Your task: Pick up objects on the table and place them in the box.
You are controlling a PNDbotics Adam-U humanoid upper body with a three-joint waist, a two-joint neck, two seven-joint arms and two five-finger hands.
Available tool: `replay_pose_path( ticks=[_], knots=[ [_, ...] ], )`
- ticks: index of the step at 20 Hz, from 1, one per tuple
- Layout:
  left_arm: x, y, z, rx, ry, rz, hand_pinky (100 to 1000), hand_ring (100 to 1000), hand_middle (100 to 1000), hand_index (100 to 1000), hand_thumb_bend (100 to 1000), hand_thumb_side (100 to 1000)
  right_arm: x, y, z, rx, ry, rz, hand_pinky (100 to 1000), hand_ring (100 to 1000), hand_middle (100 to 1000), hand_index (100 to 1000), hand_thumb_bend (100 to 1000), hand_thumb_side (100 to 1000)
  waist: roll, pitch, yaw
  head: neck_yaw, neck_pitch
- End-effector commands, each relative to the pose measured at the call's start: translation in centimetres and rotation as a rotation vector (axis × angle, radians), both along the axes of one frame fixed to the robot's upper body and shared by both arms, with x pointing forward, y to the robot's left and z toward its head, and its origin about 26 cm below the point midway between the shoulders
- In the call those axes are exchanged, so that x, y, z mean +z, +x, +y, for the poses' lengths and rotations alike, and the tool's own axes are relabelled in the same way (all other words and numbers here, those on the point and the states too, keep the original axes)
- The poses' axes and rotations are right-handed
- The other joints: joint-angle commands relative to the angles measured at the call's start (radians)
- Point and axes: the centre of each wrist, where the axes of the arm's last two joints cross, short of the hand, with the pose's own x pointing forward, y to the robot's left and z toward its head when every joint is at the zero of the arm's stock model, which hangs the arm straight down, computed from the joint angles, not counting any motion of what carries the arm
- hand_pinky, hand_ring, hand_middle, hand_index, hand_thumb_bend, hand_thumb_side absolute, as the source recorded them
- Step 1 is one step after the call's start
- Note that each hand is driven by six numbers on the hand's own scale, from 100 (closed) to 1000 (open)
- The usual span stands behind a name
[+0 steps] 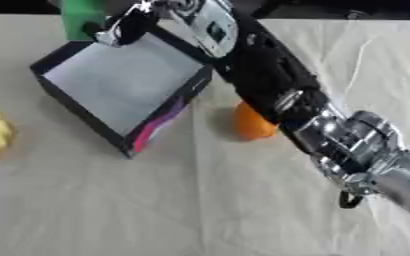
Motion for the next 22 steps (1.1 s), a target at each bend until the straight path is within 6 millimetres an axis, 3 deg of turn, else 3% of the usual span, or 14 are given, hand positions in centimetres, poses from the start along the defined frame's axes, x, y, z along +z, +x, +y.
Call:
replay_pose_path(
  ticks=[1,7,14,19,22],
  knots=[
    [0.2,-0.1,0.3,-0.001,0.024,0.004,830,769,755,844,100,767,-0.5,0.2,0.6,-0.015,-0.028,-0.035,812,514,435,628,100,100,-0.003,-0.023,0.004,-0.008,-0.002],
    [-0.4,-0.3,0.5,0.001,0.032,0.029,832,770,755,844,100,771,-2.8,0.6,0.4,-0.042,-0.066,-0.027,809,514,437,628,100,100,-0.006,-0.019,0.007,-0.009,-0.002],
    [-0.6,-0.4,0.7,0.012,0.035,0.039,834,770,755,843,100,775,-3.6,1.0,-0.3,-0.083,-0.125,-0.040,821,547,475,666,100,131,-0.006,-0.013,0.008,-0.008,-0.002],
    [-0.6,-0.4,0.7,0.012,0.033,0.038,835,770,755,844,100,775,-3.6,1.0,-0.3,-0.063,-0.183,-0.040,874,742,663,844,100,169,-0.006,-0.013,0.007,-0.013,-0.002],
    [-0.7,-0.4,0.7,0.010,0.034,0.040,836,771,756,844,100,775,-3.3,1.1,-0.4,-0.059,-0.209,-0.042,930,825,754,915,100,119,-0.008,-0.013,0.007,-0.013,-0.002]
  ],
)
